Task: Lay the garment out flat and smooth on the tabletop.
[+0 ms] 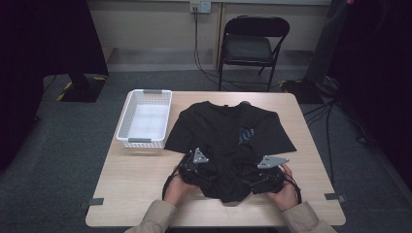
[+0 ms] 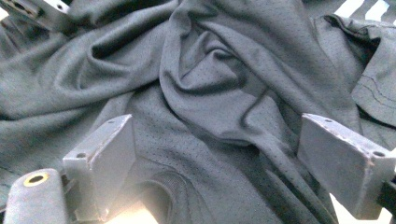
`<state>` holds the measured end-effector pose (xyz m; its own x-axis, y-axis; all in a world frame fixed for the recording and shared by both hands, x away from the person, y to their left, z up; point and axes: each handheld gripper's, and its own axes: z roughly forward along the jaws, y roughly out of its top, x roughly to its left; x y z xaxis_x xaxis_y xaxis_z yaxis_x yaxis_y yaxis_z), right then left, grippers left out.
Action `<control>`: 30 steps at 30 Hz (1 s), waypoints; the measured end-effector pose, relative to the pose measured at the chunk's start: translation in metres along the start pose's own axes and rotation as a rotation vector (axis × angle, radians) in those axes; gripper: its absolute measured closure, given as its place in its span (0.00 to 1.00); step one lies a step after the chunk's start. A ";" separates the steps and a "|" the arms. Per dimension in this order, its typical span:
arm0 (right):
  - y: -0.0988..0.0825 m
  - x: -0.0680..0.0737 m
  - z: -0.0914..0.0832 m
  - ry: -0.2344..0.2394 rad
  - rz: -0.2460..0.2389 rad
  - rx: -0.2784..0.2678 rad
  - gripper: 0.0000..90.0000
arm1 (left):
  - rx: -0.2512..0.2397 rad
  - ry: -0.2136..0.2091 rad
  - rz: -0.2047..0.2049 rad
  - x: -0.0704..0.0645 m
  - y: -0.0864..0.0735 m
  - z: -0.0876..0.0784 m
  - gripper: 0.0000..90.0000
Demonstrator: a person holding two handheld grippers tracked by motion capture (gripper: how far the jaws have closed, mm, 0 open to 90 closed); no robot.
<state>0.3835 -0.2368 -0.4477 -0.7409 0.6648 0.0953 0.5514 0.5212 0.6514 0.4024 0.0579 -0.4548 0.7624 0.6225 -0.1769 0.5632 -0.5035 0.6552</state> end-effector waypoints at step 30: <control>0.003 -0.001 -0.002 0.001 0.022 0.018 0.14 | -0.031 -0.006 0.030 0.001 -0.006 0.000 0.13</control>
<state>0.3852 -0.2377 -0.4445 -0.7290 0.6756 0.1100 0.5742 0.5162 0.6355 0.3998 0.0612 -0.4587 0.7810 0.6034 -0.1612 0.5295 -0.5030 0.6831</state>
